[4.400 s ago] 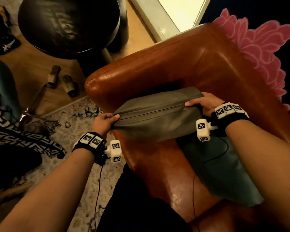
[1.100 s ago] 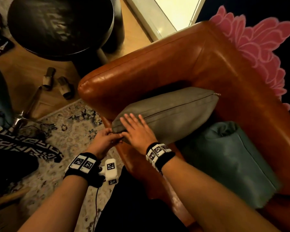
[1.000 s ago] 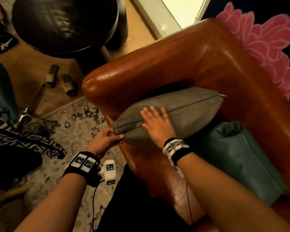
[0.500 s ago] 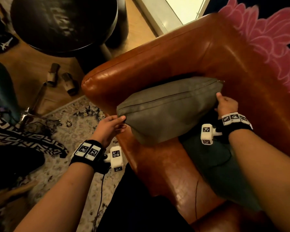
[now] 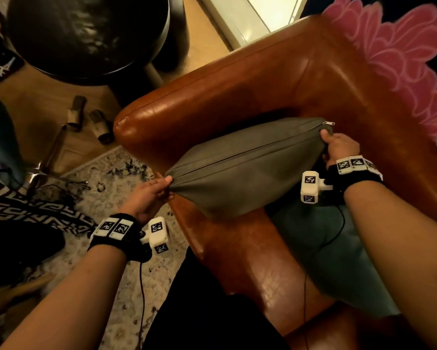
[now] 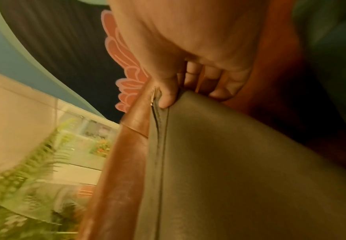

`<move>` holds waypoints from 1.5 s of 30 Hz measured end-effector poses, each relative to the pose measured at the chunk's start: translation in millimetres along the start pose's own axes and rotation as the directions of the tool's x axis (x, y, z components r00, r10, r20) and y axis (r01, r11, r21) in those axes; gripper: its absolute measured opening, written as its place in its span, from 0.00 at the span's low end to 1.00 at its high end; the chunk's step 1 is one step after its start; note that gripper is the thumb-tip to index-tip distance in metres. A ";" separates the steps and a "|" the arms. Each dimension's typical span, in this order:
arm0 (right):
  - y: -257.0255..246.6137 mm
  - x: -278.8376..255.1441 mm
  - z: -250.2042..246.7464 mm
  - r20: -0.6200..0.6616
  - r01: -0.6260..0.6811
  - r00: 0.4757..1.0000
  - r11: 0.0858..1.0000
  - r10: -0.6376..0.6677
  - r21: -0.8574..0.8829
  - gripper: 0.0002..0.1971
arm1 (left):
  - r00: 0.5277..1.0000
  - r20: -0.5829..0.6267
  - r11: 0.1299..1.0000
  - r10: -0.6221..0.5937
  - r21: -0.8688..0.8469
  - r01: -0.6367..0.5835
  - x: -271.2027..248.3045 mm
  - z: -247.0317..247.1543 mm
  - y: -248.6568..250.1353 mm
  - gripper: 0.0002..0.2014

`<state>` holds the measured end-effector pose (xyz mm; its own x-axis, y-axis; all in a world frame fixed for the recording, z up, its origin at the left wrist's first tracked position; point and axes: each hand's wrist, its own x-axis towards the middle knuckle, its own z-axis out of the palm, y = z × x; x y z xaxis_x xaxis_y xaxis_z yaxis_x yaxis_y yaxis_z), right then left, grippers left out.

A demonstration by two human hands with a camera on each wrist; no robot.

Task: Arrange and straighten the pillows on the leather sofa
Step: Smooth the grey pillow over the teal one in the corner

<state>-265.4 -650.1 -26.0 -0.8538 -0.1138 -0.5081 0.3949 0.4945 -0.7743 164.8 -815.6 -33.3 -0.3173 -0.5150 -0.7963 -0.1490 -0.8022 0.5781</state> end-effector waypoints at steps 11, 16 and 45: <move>-33.0 -245.9 29.4 0.326 0.718 0.651 0.695 -0.685 0.027 0.10 | 0.998 0.069 0.685 0.009 0.726 -0.057 -52.8 12.1 40.0 0.28; 42.2 -289.3 72.4 0.660 0.813 0.538 0.529 -0.524 -0.244 0.12 | 0.987 0.162 0.905 0.020 0.416 -0.087 -69.6 72.2 42.0 0.20; 17.4 -203.8 118.2 0.535 0.949 0.291 0.169 -0.793 -0.267 0.23 | 0.791 -0.125 0.595 0.599 0.730 -0.336 -46.8 75.8 2.4 0.15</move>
<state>-44.4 -720.2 19.4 -0.3805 -0.8861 0.2647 -0.8340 0.2051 -0.5122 108.3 -770.5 18.8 -0.2234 -0.9256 -0.3055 -0.6654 -0.0842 0.7417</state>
